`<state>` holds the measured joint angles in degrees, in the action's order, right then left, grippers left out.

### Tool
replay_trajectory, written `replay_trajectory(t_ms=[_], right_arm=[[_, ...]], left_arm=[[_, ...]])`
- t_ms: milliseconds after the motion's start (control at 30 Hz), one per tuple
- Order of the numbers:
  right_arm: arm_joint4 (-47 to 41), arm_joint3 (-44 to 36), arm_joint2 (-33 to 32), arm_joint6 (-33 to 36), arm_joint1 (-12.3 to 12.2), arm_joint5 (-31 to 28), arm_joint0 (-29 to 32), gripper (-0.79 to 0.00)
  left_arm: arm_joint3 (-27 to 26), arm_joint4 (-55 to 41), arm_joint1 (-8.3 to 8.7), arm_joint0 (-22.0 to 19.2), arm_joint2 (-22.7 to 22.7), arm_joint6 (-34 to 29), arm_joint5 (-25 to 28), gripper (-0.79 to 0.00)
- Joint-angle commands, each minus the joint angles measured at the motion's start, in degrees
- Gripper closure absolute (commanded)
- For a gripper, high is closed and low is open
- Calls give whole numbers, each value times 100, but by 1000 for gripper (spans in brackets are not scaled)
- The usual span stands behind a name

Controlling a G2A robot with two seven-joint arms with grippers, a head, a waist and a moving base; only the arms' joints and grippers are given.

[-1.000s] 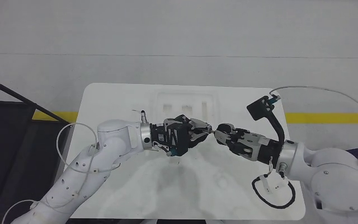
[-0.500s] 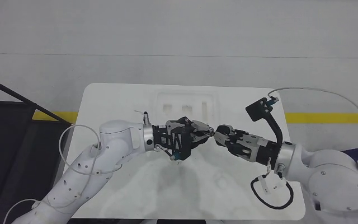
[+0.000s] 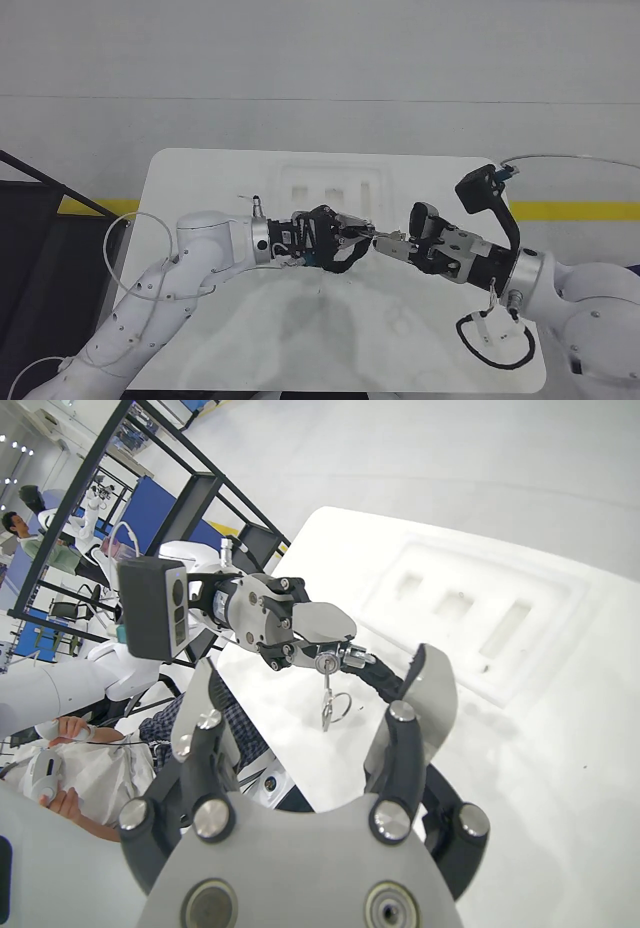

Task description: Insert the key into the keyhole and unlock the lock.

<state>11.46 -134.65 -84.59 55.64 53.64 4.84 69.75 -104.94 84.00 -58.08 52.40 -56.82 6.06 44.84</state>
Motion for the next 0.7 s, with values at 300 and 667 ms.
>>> replay_trajectory(t_ms=[300,667], right_arm=[[301,338,-195,46,-80,-3076,152,-785],[1909,333,105,-838,-73,-4232,322,-785]], left_arm=[[242,-2582,32,-44,-277,-1815,691,0],[603,-4487,40,-611,-42,-3335,791,0]])
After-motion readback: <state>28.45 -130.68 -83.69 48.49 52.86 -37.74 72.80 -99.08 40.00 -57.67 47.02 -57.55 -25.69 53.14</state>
